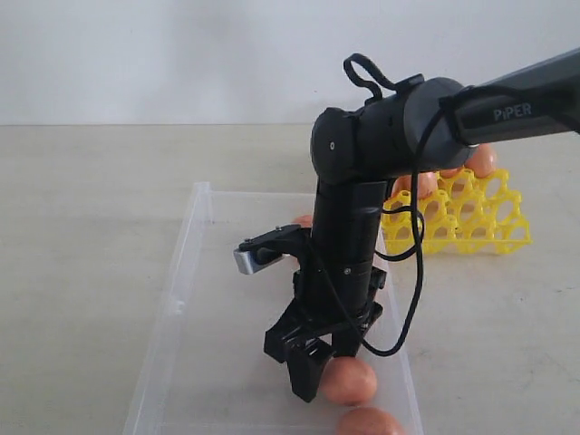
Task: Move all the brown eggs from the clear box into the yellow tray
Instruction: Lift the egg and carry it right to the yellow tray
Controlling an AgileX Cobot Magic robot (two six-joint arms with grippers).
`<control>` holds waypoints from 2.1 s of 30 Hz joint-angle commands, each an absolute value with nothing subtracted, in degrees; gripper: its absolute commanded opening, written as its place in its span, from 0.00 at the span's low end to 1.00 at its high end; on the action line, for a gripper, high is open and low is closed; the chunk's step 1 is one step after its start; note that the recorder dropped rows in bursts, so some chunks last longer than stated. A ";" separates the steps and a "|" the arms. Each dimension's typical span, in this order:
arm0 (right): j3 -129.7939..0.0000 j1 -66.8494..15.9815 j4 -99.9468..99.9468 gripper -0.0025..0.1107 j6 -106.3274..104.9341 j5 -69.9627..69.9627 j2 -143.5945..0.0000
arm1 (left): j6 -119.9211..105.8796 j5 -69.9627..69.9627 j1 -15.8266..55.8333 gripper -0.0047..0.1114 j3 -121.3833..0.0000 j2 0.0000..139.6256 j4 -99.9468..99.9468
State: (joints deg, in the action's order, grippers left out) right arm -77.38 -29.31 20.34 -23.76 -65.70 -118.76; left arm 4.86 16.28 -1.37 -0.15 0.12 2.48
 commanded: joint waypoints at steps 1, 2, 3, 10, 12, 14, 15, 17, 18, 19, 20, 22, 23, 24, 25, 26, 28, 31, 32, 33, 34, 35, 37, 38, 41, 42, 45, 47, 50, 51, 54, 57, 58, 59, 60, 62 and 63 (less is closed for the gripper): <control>-77.34 -29.17 20.33 0.56 -27.66 -66.18 -118.92 | 4.73 15.90 -1.57 0.08 0.00 0.00 2.34; -77.34 -29.17 20.33 0.56 -28.72 -66.60 -118.92 | 4.73 15.90 -1.57 0.08 0.00 0.00 2.34; -77.34 -29.17 20.33 0.56 -29.44 -66.94 -118.92 | 4.73 15.90 -1.57 0.08 0.00 0.00 2.34; -77.34 -29.17 20.06 0.56 -36.65 -69.96 -118.92 | 4.73 15.90 -1.57 0.08 0.00 0.00 2.34; -77.34 -29.17 17.64 0.52 -36.74 -69.96 -118.92 | 4.73 15.90 -1.57 0.08 0.00 0.00 2.34; -77.34 -29.17 14.01 0.33 -36.74 -69.96 -118.92 | 4.73 15.90 -1.57 0.08 0.00 0.00 2.34; -77.34 -29.17 13.12 0.22 -36.74 -69.96 -118.92 | 4.73 15.90 -1.57 0.08 0.00 0.00 2.34; -77.34 -29.17 12.82 0.02 -36.56 -69.96 -118.92 | 4.73 15.90 -1.57 0.08 0.00 0.00 2.34; -77.34 -29.17 12.92 0.02 -36.55 -69.51 -118.92 | 4.73 15.90 -1.57 0.08 0.00 0.00 2.34; -77.34 -29.17 13.05 0.02 -36.16 -68.48 -118.92 | 4.73 15.90 -1.57 0.08 0.00 0.00 2.34; -77.34 -29.17 13.35 0.02 -35.95 -67.92 -118.92 | 4.73 15.90 -1.57 0.08 0.00 0.00 2.34; -77.34 -29.17 15.58 0.02 -35.95 -66.00 -118.16 | 4.73 15.90 -1.57 0.08 0.00 0.00 2.34; -77.34 -29.17 16.68 0.02 -35.95 -64.51 -117.27 | 4.73 15.90 -1.57 0.08 0.00 0.00 2.34; -77.34 -29.17 17.94 0.02 -35.95 -62.51 -116.50 | 4.73 15.90 -1.57 0.08 0.00 0.00 2.34; -77.34 -29.17 18.99 0.02 -35.95 -60.53 -115.38 | 4.73 15.90 -1.57 0.08 0.00 0.00 2.34; -77.34 -29.17 20.39 0.02 -35.95 -56.86 -114.06 | 4.73 15.90 -1.57 0.08 0.00 0.00 2.34; -77.34 -29.17 22.65 0.02 -35.95 -51.03 -111.34 | 4.73 16.00 -1.57 0.08 0.00 0.00 2.34; -77.24 -29.17 29.08 0.02 -35.04 -38.67 -106.85 | 4.73 16.00 -1.57 0.08 0.00 0.00 2.34; -76.30 -29.17 32.34 0.02 -34.63 -33.53 -104.85 | 4.73 16.00 -1.57 0.08 0.00 0.00 2.34; -75.13 -29.17 36.61 0.02 -34.63 -27.50 -103.46 | 4.73 16.00 -1.57 0.08 0.00 0.00 2.34; -73.59 -29.17 40.39 0.02 -34.76 -22.20 -101.67 | 4.73 16.00 -1.57 0.08 0.00 0.00 2.34; -70.84 -29.17 45.78 0.02 -34.88 -14.08 -99.96 | 4.73 16.00 -1.57 0.08 0.00 0.00 2.34; -65.99 -29.17 53.16 0.02 -34.88 -2.35 -96.77 | 4.73 15.88 -1.57 0.08 0.00 0.00 2.34; -63.12 -29.17 56.57 0.02 -34.76 3.64 -95.27 | 4.73 15.88 -1.57 0.08 0.00 0.00 2.34; -55.43 -28.89 59.96 0.02 -31.48 18.46 -91.49 | 4.73 15.88 -1.57 0.08 0.00 0.00 2.34; -53.12 -28.26 59.96 0.02 -29.58 21.71 -90.57 | 4.73 15.88 -1.57 0.08 0.00 0.00 2.34; -48.95 -23.89 58.20 0.02 -21.99 28.79 -88.14 | 4.73 15.88 -1.57 0.08 0.00 0.00 2.34; -48.55 -17.98 53.55 0.02 -15.01 27.60 -87.93 | 4.73 15.88 -1.57 0.08 0.00 0.00 2.34; -49.29 -7.52 29.40 0.02 9.00 24.40 -88.87 | 4.73 15.88 -1.57 0.08 0.00 0.00 2.34; -49.67 -3.48 15.87 0.02 21.04 24.74 -89.80 | 4.73 15.99 -1.57 0.08 0.00 0.00 2.34; -51.52 9.26 -25.15 0.02 60.19 33.81 -94.09 | 4.73 15.89 -1.57 0.08 0.00 0.00 2.34; -54.97 19.71 -51.51 0.02 80.13 60.95 -103.06 | 4.73 15.89 -1.57 0.08 0.00 0.00 2.34; -56.21 21.71 -55.19 0.02 81.79 67.75 -105.80 | 4.73 15.89 -1.57 0.08 0.00 0.00 2.34; -57.62 23.74 -58.93 0.02 82.89 69.96 -109.05 | 4.73 15.89 -1.57 0.08 0.00 0.00 2.34; -58.96 24.97 -62.99 0.02 86.38 69.96 -111.44 | 4.73 15.89 -1.57 0.08 0.00 0.00 2.34; -60.65 26.43 -70.44 0.02 87.42 69.96 -114.86 | 4.73 15.89 -1.57 0.08 0.00 0.00 2.34; -60.77 26.82 -73.97 0.02 86.45 69.96 -116.36 | 4.73 15.89 -1.57 0.08 0.00 0.00 2.34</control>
